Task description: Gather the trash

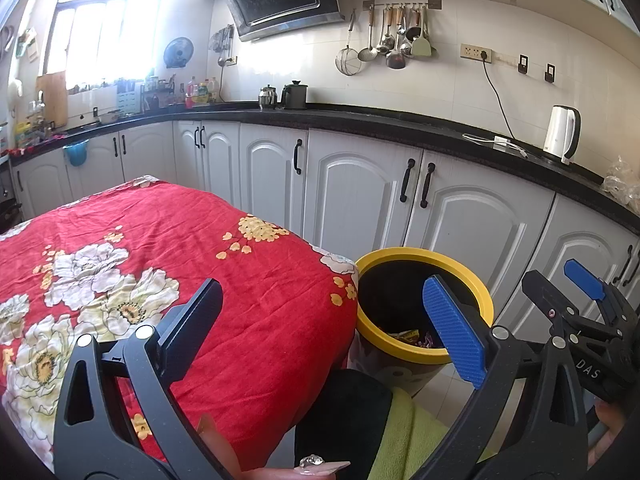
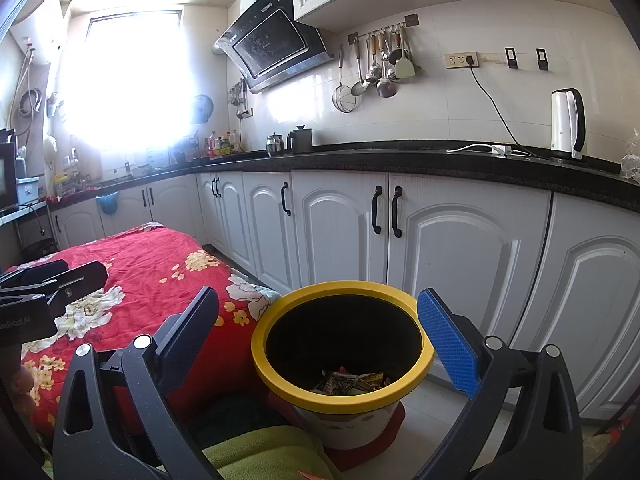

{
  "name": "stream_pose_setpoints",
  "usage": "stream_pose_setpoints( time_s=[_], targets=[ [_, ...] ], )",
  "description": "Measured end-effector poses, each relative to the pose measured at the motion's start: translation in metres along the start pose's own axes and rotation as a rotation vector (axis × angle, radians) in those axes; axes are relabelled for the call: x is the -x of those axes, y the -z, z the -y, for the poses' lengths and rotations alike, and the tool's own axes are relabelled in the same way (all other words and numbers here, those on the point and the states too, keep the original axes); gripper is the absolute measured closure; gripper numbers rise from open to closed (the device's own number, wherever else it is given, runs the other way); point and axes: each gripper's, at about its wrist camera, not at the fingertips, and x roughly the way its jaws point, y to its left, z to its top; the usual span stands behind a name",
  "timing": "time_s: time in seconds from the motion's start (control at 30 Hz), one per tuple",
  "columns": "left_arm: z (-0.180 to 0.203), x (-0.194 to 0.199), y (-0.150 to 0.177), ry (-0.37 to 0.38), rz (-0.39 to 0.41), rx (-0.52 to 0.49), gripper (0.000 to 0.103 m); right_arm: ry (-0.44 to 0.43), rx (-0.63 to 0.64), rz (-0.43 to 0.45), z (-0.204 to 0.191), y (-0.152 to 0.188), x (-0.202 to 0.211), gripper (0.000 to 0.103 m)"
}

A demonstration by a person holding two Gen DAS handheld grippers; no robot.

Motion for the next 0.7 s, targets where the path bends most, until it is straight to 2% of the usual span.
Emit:
stream_pose_setpoints(
  time_s=[0.53, 0.63, 0.7],
  targets=[
    [0.0, -0.002, 0.0, -0.001, -0.009, -0.001, 0.011, -0.016, -0.006, -0.02, -0.002, -0.001, -0.005, 0.006],
    [-0.014, -0.006, -0.001, 0.0, -0.058, 0.031, 0.011, -0.068, -0.001, -0.068, -0.013, -0.009, -0.019, 0.006],
    [-0.045, -0.007, 0.002, -0.035, -0.114, 0.093, 0.011, -0.119, 0.017, -0.09, -0.034, -0.016, -0.031, 0.006]
  ],
)
